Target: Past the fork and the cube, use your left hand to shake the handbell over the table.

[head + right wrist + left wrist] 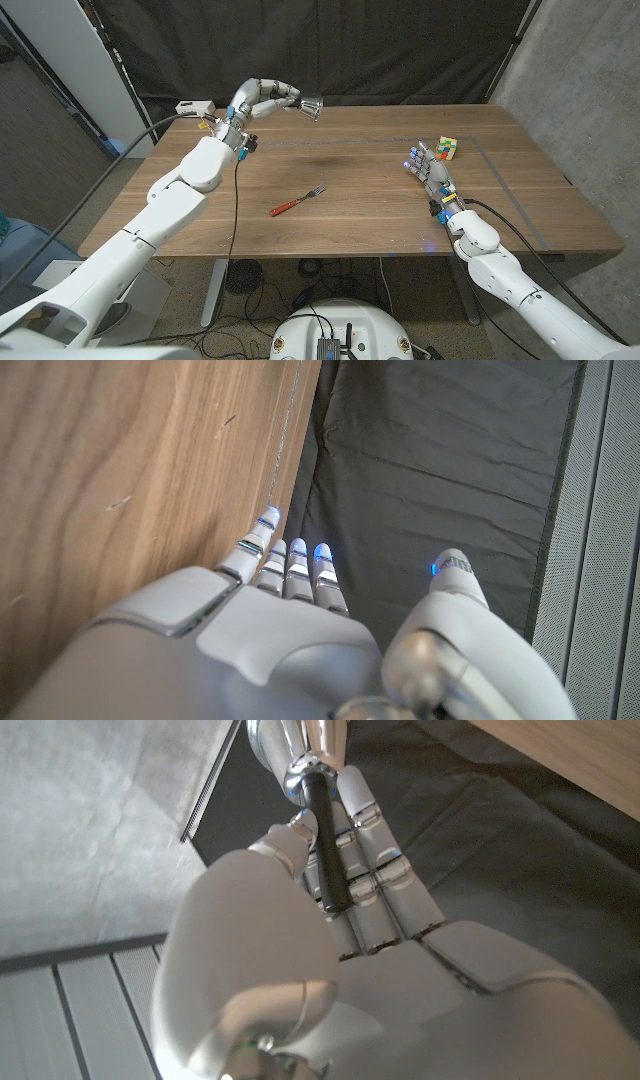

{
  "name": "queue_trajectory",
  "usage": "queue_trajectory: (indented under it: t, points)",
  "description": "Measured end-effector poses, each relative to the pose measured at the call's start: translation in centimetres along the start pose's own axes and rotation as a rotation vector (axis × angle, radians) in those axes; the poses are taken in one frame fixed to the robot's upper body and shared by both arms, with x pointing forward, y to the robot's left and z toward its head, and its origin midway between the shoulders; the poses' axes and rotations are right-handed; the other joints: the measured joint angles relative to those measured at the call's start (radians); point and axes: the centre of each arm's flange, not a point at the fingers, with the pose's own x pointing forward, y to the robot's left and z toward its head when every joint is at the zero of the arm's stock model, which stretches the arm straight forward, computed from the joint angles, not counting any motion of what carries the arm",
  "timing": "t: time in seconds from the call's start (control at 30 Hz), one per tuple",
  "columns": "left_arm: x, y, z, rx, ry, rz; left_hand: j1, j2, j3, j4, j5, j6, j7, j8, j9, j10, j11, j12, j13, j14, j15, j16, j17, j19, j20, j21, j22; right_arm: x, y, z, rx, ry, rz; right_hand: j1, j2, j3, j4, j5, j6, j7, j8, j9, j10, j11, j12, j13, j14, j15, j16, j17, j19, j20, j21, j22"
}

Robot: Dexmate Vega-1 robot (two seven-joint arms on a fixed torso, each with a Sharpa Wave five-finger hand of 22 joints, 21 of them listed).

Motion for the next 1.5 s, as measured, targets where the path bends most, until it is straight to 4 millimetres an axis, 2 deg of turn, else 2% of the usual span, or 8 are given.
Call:
queue_trajectory:
  t: [0.37,0.5,0.53,0.97,1.07,1.27,1.37,1.5]
  points:
    - [0.0,-0.9,1.3,0.4,0.121,-0.065,0.0,0.0,0.0,0.0,-0.002,0.002,0.002,0.0,0.005,0.0,0.0,-0.001,0.004,0.0,0.0,0.001,0.0,-0.004,0.004,0.0,0.0,0.0,0.2,-0.1,0.005,-0.003,0.001,0.0,0.0,-0.004,-0.004,0.0,0.0,0.0,0.0,0.0,0.0,0.0,0.0,0.0,0.0,0.0,0.0,0.0,0.0,0.0,0.0,0.0]
    - [-0.2,-1.1,1.1,0.565,0.168,-0.072,0.0,0.0,0.0,0.0,0.001,0.002,0.002,0.0,0.005,0.0,0.0,-0.001,0.007,0.0,0.0,0.001,0.0,-0.008,0.008,0.0,0.0,0.0,0.3,-0.2,0.007,-0.004,0.001,0.0,0.0,-0.004,-0.004,0.0,0.0,0.0,0.0,0.0,0.0,0.0,0.0,0.0,0.0,0.0,0.0,0.0,0.0,0.0,0.0,0.0]
    - [-0.3,-0.6,0.8,0.624,0.194,-0.056,0.0,0.0,0.0,0.0,0.001,0.002,0.002,0.0,0.005,0.001,-0.001,-0.001,0.008,0.0,0.0,0.001,0.0,-0.008,0.008,0.0,0.0,0.0,0.3,-0.2,0.008,-0.004,0.001,0.0,0.0,-0.004,-0.004,0.0,0.0,0.0,0.0,0.0,0.0,0.0,0.0,0.0,0.0,0.0,0.0,0.0,0.0,0.0,0.0,0.0]
    - [-1.2,-0.9,0.6,1.066,0.308,-0.097,0.0,0.0,0.003,0.003,0.001,0.002,0.001,0.0,0.002,0.004,-0.004,-0.009,0.009,0.0,0.0,-0.001,-0.001,-0.011,0.011,0.0,0.003,0.0,0.5,-0.3,0.012,-0.006,0.007,0.0,0.0,-0.004,-0.004,0.0,0.0,0.0,0.0,0.0,0.0,0.0,0.0,0.0,0.0,0.0,0.0,0.0,0.0,0.0,0.0,0.0]
    - [-1.5,-1.0,0.4,1.144,0.339,-0.12,0.0,0.0,0.003,0.003,0.001,0.001,0.001,0.0,0.002,0.007,-0.007,-0.012,0.009,0.0,0.0,-0.002,0.001,-0.018,0.007,0.0,0.003,0.1,0.5,-0.3,0.012,-0.006,0.009,0.0,0.0,-0.004,-0.004,0.0,0.0,0.0,0.0,0.0,0.0,0.0,0.0,0.0,0.0,0.0,0.0,0.0,0.0,0.0,0.0,0.0]
    - [-2.2,-1.9,-2.3,1.247,0.438,-0.187,0.0,0.0,0.002,0.003,0.001,0.005,-0.003,0.0,0.002,0.011,-0.011,-0.013,0.009,0.0,0.0,-0.003,0.001,-0.02,0.005,0.0,0.002,0.1,0.5,-0.4,0.015,-0.006,0.012,0.0,0.0,-0.004,-0.004,0.0,0.0,0.0,0.0,0.0,0.0,0.0,0.0,0.0,0.0,0.0,0.0,0.0,0.0,0.0,0.0,0.0]
    - [-2.7,-2.1,-3.2,1.327,0.493,-0.196,0.0,0.0,0.0,0.006,0.0,0.008,-0.015,0.0,0.002,0.015,-0.015,-0.017,0.009,0.0,0.0,-0.002,0.003,-0.025,0.0,0.0,0.002,0.1,0.5,-0.4,0.016,-0.005,0.013,0.0,0.0,-0.004,-0.004,0.0,0.0,0.0,0.0,0.0,0.0,0.0,0.0,0.0,0.0,0.0,0.0,0.0,0.0,0.0,0.0,0.0]
    - [-2.7,-1.6,-3.1,1.406,0.513,-0.156,-0.003,0.003,0.0,0.006,0.0,0.007,-0.015,0.0,0.002,0.015,-0.015,-0.017,0.008,-0.002,-0.002,0.003,0.005,-0.031,-0.005,0.0,0.002,0.1,0.5,-0.4,0.017,-0.004,0.015,0.0,0.0,-0.004,-0.004,0.0,0.0,0.0,0.0,0.0,0.0,0.0,0.0,0.0,0.0,0.0,0.0,0.0,0.0,0.0,0.0,0.0]
